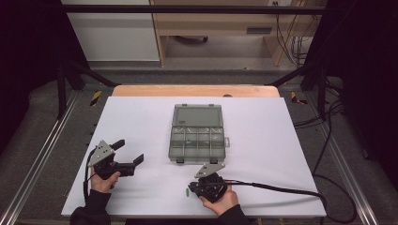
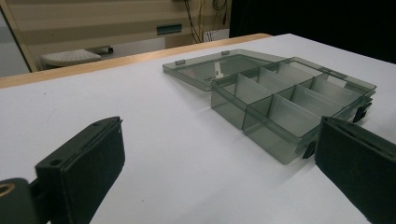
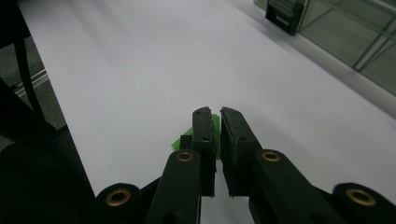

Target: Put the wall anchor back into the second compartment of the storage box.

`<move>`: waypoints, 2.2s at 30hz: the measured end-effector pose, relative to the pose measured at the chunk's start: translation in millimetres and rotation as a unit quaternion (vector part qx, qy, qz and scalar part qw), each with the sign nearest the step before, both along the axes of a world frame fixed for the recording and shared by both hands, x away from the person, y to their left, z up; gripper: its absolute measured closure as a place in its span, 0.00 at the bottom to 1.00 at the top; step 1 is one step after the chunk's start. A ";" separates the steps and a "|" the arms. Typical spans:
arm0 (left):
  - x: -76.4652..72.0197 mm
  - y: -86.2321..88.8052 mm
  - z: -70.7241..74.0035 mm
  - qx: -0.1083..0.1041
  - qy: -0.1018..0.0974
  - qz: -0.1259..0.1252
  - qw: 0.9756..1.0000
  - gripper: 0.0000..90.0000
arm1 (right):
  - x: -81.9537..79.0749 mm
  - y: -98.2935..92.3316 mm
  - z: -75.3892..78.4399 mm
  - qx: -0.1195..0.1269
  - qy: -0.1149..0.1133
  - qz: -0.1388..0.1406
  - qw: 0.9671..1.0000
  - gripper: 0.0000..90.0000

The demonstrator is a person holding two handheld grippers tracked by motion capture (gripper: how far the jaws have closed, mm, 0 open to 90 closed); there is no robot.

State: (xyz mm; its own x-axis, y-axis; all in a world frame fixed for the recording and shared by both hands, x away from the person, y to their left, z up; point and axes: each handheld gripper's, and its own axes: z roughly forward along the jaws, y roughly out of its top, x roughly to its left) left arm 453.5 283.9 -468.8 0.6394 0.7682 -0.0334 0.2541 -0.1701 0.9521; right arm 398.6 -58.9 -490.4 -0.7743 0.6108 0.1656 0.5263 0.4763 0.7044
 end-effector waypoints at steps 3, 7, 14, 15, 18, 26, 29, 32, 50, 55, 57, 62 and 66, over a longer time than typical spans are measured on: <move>0.2 0.1 -0.1 0.001 0.000 0.000 1.000 0.01 | 0.8 -1.9 4.7 0.006 -0.009 -0.003 1.000 0.94; 0.3 0.0 -0.2 0.002 -0.001 -0.001 1.000 0.01 | 2.3 -5.0 12.9 0.016 -0.019 -0.008 1.000 0.94; 0.5 -0.4 -0.5 0.003 0.000 -0.001 1.000 0.01 | 6.4 -10.8 25.7 0.030 -0.038 -0.016 0.999 0.95; 0.6 -0.4 -0.5 0.003 0.000 -0.001 1.000 0.01 | 7.4 -11.7 27.7 0.032 -0.041 -0.017 0.998 0.94; 0.5 -0.4 -0.5 0.003 0.000 -0.001 1.000 0.01 | 11.9 -14.4 34.3 0.043 -0.046 -0.023 0.998 0.95; 0.6 -0.8 -1.0 0.005 0.002 -0.001 1.000 0.01 | 30.0 -25.9 56.0 0.077 -0.070 -0.052 0.993 0.95; 0.6 -1.0 -1.0 0.006 0.002 -0.001 1.000 0.01 | 35.8 -27.7 60.7 0.081 -0.076 -0.059 0.992 0.95; 0.6 -0.8 -1.0 0.005 0.002 -0.001 1.000 0.01 | 38.9 -27.0 64.8 0.077 -0.086 -0.062 0.991 0.95; 1.0 -0.6 -1.1 0.004 0.002 -0.003 1.000 0.01 | 86.0 -14.3 97.2 0.062 -0.118 -0.082 0.988 0.95; 0.9 -0.6 -1.0 0.004 0.002 -0.002 1.000 0.01 | 103.6 -9.5 98.8 0.053 -0.117 -0.090 0.988 0.95; 1.0 -0.4 -1.0 0.003 0.002 -0.002 1.000 0.01 | 106.7 -8.7 98.2 0.052 -0.117 -0.091 0.988 0.95; 1.2 0.2 -0.8 0.003 0.002 -0.002 1.000 0.01 | 120.4 -4.3 93.2 0.035 -0.111 -0.099 0.988 0.95; 1.2 -0.1 -1.0 0.002 0.002 -0.002 1.000 0.01 | 131.1 -1.5 86.0 0.028 -0.101 -0.103 0.989 0.94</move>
State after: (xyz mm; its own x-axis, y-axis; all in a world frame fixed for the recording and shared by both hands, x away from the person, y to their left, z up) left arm 454.7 283.8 -469.8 0.6428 0.7654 -0.0327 0.2573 -0.1756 0.9502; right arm 529.7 -60.4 -404.5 -0.6544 0.7539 0.0583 0.4550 0.3310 0.8267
